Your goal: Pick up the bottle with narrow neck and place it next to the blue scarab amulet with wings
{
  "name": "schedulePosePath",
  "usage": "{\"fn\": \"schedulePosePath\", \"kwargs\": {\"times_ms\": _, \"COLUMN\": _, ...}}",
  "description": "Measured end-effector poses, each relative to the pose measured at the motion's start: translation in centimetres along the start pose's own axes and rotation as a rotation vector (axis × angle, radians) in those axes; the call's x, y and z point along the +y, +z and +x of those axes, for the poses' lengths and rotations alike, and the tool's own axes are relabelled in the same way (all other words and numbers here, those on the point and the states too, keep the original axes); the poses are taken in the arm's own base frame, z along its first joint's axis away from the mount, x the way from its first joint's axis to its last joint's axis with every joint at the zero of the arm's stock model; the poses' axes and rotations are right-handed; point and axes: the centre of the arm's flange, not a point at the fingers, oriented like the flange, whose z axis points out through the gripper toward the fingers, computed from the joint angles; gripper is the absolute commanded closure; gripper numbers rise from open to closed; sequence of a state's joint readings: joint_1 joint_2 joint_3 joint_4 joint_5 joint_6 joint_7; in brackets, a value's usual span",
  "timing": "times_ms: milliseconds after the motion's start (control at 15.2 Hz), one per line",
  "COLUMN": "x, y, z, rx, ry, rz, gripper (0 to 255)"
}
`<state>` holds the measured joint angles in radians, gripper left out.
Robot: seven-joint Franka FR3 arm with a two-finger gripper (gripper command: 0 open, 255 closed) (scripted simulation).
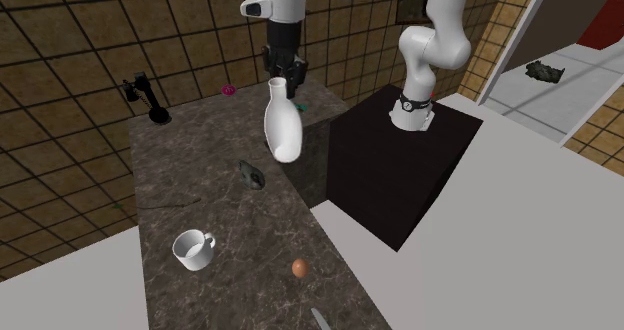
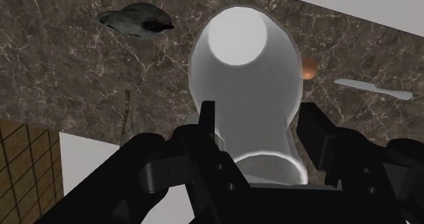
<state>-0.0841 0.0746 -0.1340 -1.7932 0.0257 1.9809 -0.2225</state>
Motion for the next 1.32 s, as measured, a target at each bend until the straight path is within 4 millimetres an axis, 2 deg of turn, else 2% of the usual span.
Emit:
{"fn": "schedulePosePath", "kwargs": {"times_ms": 264, "x": 2.2, "y": -0.8, "z": -3.3, "rx": -0.001, "ry": 0.000, "rz": 0.000, "gripper": 255}}
{"fn": "schedulePosePath", "kwargs": {"times_ms": 1320, "x": 14.5, "y": -2.6, "z": -20.6, "rx": 0.000, "ry": 0.001, "rz": 0.000, "gripper": 255}}
